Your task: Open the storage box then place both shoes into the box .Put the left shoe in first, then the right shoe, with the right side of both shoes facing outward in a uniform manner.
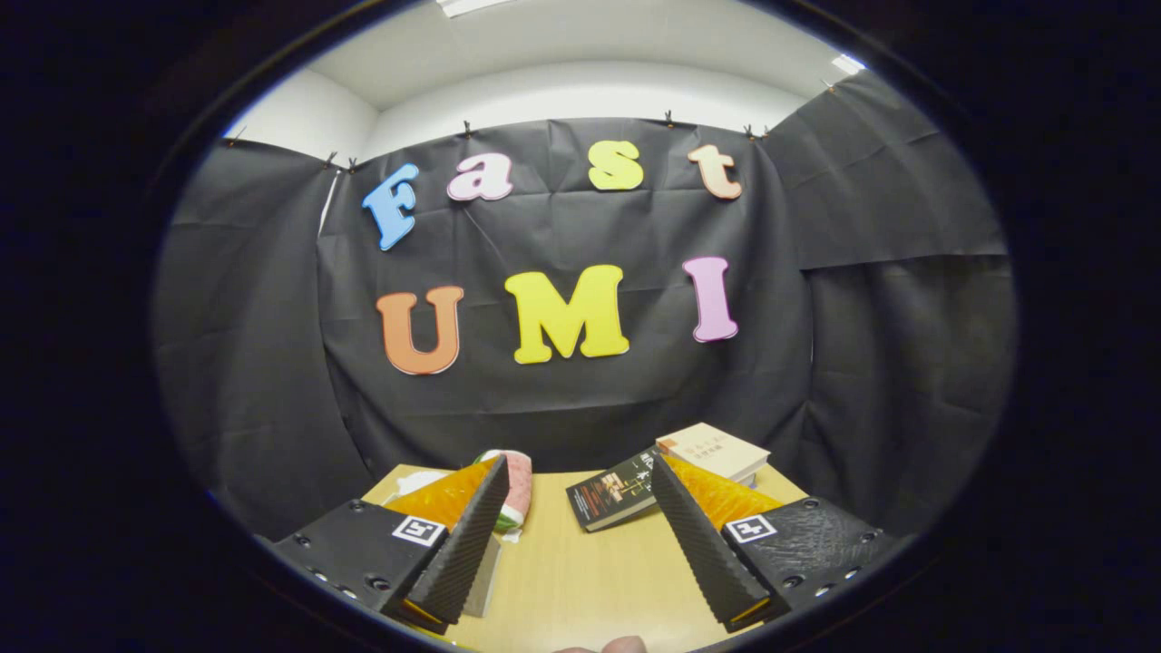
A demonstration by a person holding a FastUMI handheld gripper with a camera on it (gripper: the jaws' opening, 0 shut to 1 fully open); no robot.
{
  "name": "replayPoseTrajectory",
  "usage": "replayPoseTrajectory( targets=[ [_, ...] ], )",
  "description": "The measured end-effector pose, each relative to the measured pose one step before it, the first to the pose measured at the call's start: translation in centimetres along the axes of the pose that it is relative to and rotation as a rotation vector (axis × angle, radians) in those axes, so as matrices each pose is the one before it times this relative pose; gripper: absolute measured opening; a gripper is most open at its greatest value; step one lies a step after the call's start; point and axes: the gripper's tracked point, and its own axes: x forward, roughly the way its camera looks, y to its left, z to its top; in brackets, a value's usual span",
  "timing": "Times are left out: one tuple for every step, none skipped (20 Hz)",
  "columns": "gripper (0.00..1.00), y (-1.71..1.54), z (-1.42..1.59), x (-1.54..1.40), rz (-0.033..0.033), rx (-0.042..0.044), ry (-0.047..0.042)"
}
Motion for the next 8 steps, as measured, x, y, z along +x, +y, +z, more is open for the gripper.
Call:
replayPoseTrajectory(
  targets=[
    [0.96, 0.163, -0.093, 0.067, -0.00143, 0.00070, 0.00241],
    [0.96, 0.005, -0.134, 0.125, -0.00113, -0.00092, 0.00166],
    [0.96, 0.055, -0.003, 0.049, -0.00120, -0.00143, 0.00116],
    [0.96, 0.074, 0.038, 0.055, -0.00102, -0.00081, 0.00040],
    [0.96, 0.085, -0.040, 0.134, -0.00166, -0.00115, 0.00007],
    [0.96, 0.135, 0.021, 0.176, -0.00033, -0.00240, -0.00012],
    [0.96, 0.095, -0.020, 0.150, -0.00102, -0.00246, -0.00041],
    [0.96, 0.140, -0.167, 0.233, -0.00118, -0.00093, 0.00214]
  ],
)
